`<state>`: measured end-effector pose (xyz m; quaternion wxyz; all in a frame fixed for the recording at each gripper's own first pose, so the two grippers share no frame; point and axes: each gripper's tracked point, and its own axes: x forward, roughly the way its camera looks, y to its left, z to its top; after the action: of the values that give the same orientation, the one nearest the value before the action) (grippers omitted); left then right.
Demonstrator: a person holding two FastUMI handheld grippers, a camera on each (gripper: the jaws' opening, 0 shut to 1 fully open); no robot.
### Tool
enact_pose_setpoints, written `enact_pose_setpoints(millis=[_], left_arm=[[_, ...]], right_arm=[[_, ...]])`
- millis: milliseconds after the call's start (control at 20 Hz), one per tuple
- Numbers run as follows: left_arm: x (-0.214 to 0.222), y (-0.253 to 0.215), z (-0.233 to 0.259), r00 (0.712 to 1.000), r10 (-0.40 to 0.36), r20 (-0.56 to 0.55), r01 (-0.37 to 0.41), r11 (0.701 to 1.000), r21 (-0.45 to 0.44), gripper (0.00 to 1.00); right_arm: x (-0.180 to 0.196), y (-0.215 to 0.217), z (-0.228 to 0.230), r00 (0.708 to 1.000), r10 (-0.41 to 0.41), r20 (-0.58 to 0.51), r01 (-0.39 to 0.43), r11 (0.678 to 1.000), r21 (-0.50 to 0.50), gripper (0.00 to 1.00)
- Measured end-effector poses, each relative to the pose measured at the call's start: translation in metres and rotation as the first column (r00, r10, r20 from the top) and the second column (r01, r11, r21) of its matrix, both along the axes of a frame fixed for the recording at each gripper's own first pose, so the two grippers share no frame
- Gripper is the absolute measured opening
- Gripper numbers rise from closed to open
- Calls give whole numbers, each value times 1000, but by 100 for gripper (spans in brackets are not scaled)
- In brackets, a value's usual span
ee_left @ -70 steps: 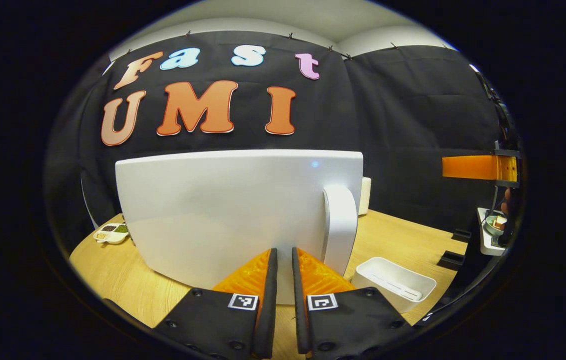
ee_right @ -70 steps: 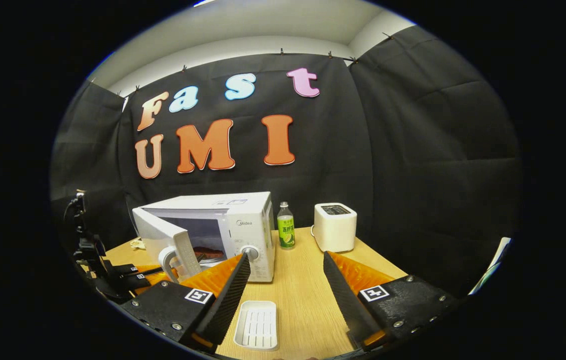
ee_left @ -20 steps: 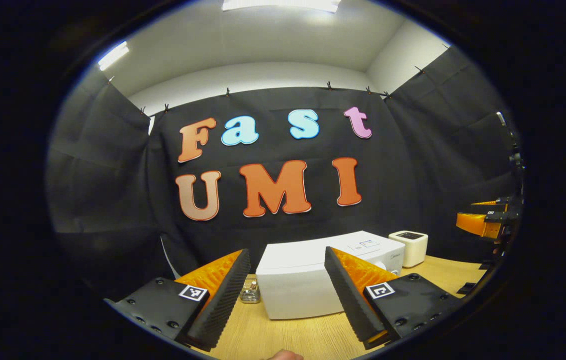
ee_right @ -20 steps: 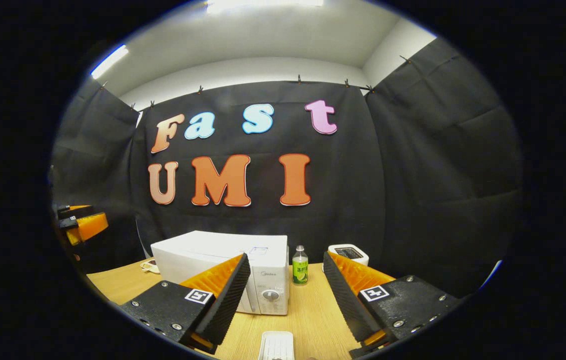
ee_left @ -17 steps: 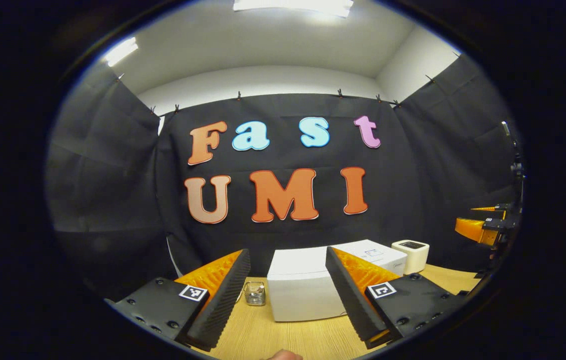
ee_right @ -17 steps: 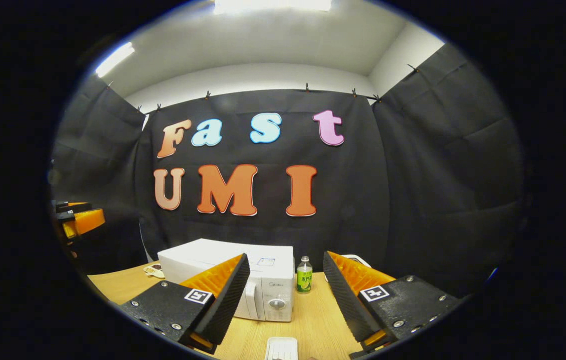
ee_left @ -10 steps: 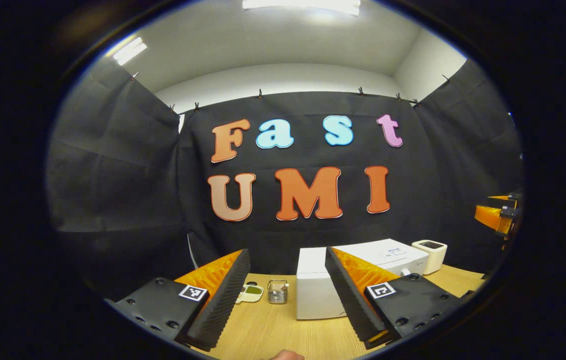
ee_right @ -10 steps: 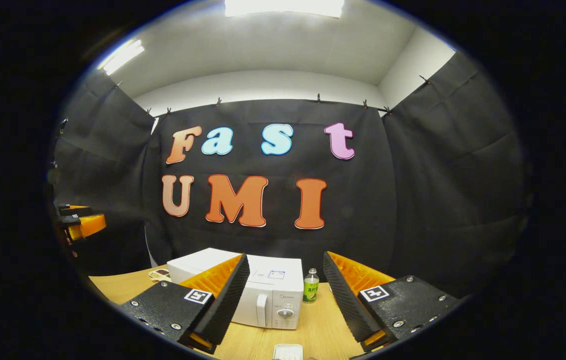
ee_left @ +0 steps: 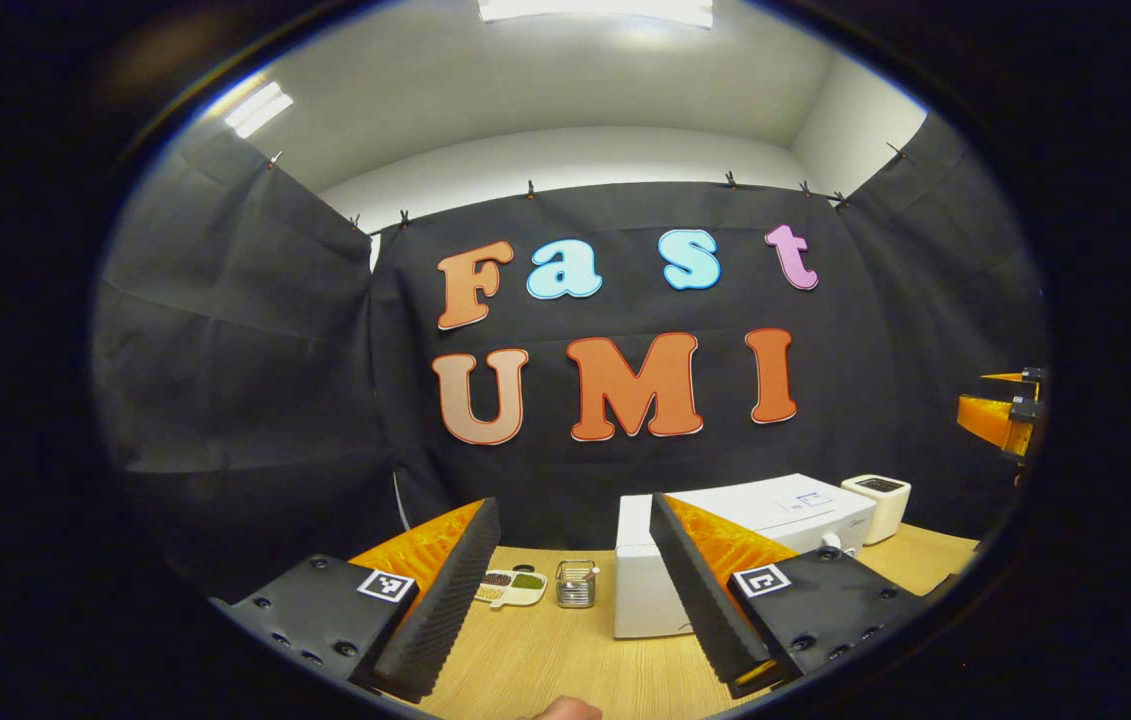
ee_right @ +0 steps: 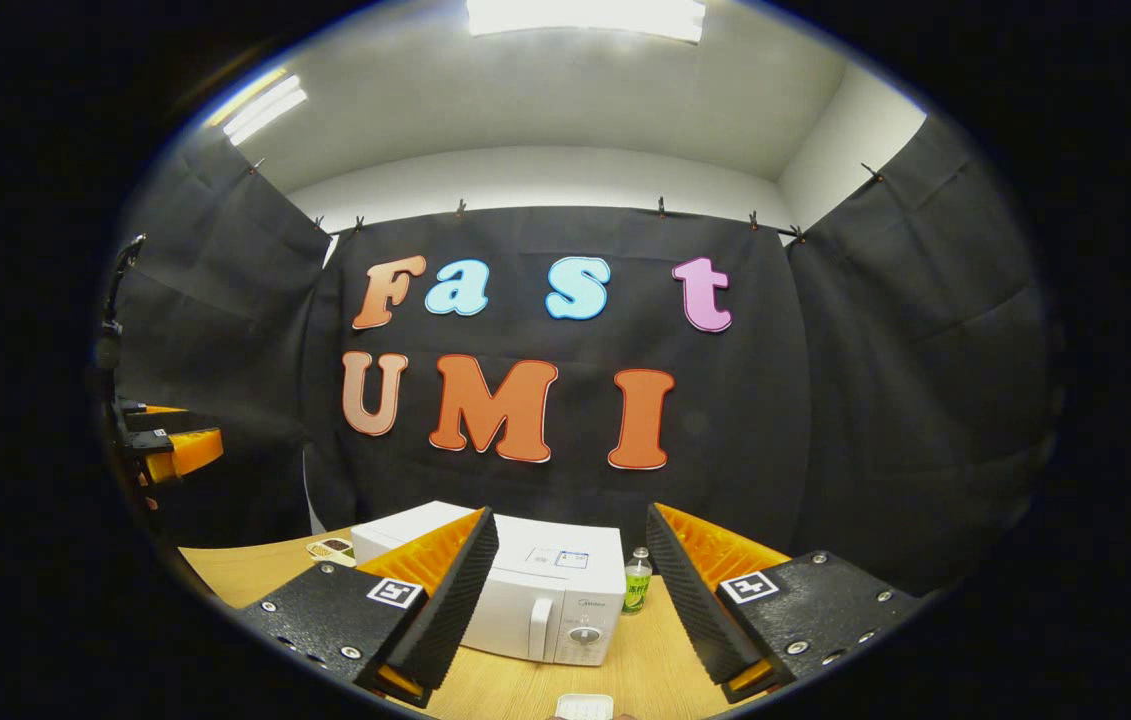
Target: Open the microwave oven with the left hand, put the food in, and close the microwave oven.
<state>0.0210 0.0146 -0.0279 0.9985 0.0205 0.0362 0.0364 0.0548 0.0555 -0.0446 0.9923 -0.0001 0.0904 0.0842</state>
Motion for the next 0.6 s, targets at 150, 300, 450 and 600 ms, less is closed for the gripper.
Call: enact_pose_setpoints(millis=[150, 300, 450, 600], left_arm=[[-1, -1, 0, 1000, 1, 7, -1, 1000, 15, 94], [-1, -5, 4, 1000, -11, 23, 11, 1000, 12, 97], [0, -6, 3, 1000, -15, 21, 15, 1000, 0, 94], [-1, -5, 4, 1000, -8, 20, 7, 1000, 7, 99]], right_arm=[[0, -1, 0, 1000, 0, -2, 0, 1000, -6, 93], [0, -1, 2, 1000, 7, 2, -7, 1000, -5, 93], [2, 1, 4, 1000, 14, 13, -14, 1000, 8, 93], [1, 2, 4, 1000, 23, 20, -23, 1000, 10, 93]])
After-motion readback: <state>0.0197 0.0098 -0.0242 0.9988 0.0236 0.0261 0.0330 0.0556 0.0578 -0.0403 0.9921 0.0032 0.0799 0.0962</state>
